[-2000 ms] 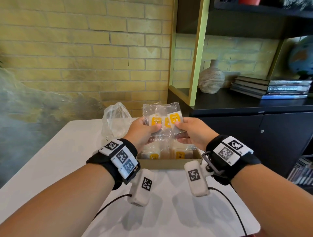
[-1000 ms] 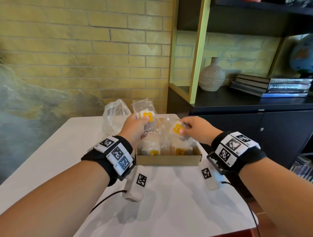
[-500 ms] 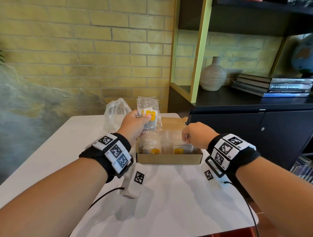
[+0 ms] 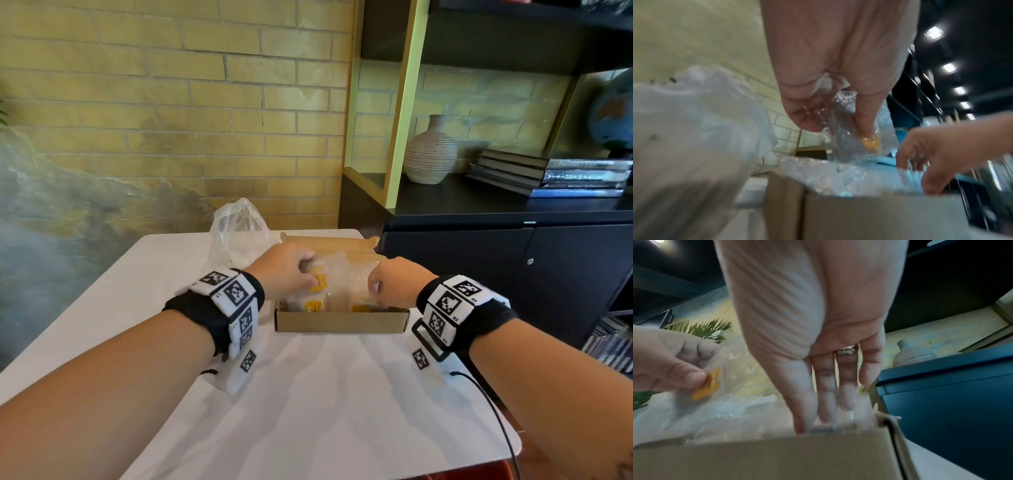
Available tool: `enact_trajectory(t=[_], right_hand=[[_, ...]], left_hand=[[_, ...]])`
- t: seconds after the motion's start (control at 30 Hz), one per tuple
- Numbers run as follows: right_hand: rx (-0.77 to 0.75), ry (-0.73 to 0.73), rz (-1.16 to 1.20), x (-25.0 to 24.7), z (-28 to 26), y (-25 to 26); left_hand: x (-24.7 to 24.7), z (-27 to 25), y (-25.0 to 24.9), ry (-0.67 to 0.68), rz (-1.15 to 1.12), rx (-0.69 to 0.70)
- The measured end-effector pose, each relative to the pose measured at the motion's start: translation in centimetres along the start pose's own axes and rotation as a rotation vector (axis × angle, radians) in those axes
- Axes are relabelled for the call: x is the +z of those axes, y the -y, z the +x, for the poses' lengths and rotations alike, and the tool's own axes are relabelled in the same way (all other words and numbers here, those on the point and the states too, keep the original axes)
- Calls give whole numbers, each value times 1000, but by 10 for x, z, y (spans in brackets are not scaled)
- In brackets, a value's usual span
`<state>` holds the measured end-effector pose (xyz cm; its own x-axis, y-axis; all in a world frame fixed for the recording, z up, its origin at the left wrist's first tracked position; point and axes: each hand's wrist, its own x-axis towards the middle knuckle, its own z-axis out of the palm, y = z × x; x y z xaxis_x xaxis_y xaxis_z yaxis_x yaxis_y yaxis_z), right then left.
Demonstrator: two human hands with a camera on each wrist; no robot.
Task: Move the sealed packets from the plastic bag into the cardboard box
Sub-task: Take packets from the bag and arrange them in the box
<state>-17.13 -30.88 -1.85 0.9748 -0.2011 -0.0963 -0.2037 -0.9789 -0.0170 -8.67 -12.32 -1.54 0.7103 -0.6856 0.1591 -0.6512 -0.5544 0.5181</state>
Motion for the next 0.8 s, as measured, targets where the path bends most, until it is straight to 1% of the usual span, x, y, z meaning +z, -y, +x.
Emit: enact_trajectory(t=[0.07, 0.1, 0.13, 0.23, 0.33, 0.37, 0.47, 0.5, 0.63, 0.8], right_hand=[[26, 43, -50, 2, 1, 3], [43, 59, -68, 2, 2, 4], [52, 66, -77, 2, 2, 4], [46, 46, -33, 2, 2, -1], [62, 78, -33, -1, 2, -3], [64, 65, -35, -1, 2, -4], [46, -41, 17, 0, 2, -8], [38, -51, 20, 0, 1, -9], [7, 19, -38, 3, -3, -6], [61, 42, -56, 3, 2, -4]], left_hand=[[5, -1, -1, 73, 174, 43], [7, 0, 0, 102, 213, 37], [7, -2, 0, 129, 234, 50], [9, -1, 5, 203, 220, 7], [9, -2, 5, 165, 253, 54], [7, -2, 5, 157, 252, 52], [3, 0, 5, 114, 249, 52], [2, 0, 4, 117, 264, 51], [8, -2, 6, 200, 349, 49], [10, 1, 7, 200, 364, 30]])
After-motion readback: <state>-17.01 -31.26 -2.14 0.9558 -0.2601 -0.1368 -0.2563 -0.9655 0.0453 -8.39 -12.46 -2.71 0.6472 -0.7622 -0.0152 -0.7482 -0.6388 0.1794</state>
